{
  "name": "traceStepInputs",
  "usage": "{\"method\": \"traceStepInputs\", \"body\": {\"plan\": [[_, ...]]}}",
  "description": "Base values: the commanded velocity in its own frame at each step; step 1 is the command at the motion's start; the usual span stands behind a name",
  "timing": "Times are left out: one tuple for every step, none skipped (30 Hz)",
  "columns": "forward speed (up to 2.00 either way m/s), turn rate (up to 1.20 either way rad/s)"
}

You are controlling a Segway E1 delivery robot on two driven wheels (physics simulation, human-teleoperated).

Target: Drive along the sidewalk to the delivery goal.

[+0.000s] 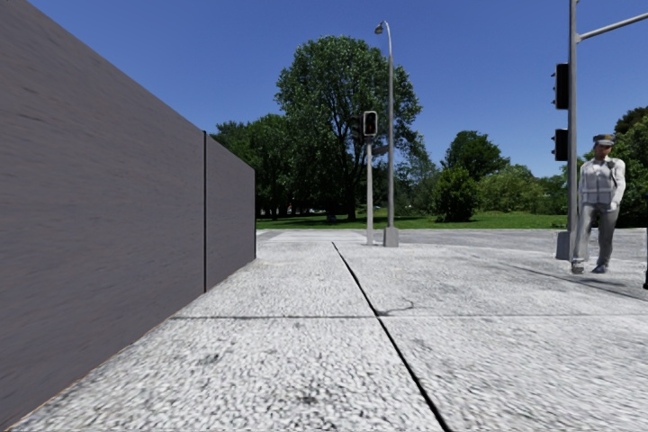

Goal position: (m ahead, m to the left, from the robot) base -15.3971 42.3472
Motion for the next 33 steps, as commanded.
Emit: {"method": "traceStepInputs", "body": {"plan": [[2.0,0.0],[2.0,0.0],[2.0,0.0],[2.0,0.0],[2.0,0.0],[2.0,0.0],[2.0,0.0],[2.0,0.0],[2.0,0.0],[2.0,0.0],[2.0,0.0],[2.0,0.0],[2.0,0.0],[2.0,0.0],[2.0,0.0],[2.0,0.0],[2.0,0.0],[2.0,0.0],[2.0,0.0],[2.0,0.0],[2.0,0.0],[2.0,0.0],[2.0,0.0],[2.0,0.0],[2.0,0.0],[2.0,0.0],[2.0,0.0],[2.0,0.0],[2.0,0.0],[2.0,0.0],[2.0,0.0],[2.0,0.0],[2.0,0.0]]}}
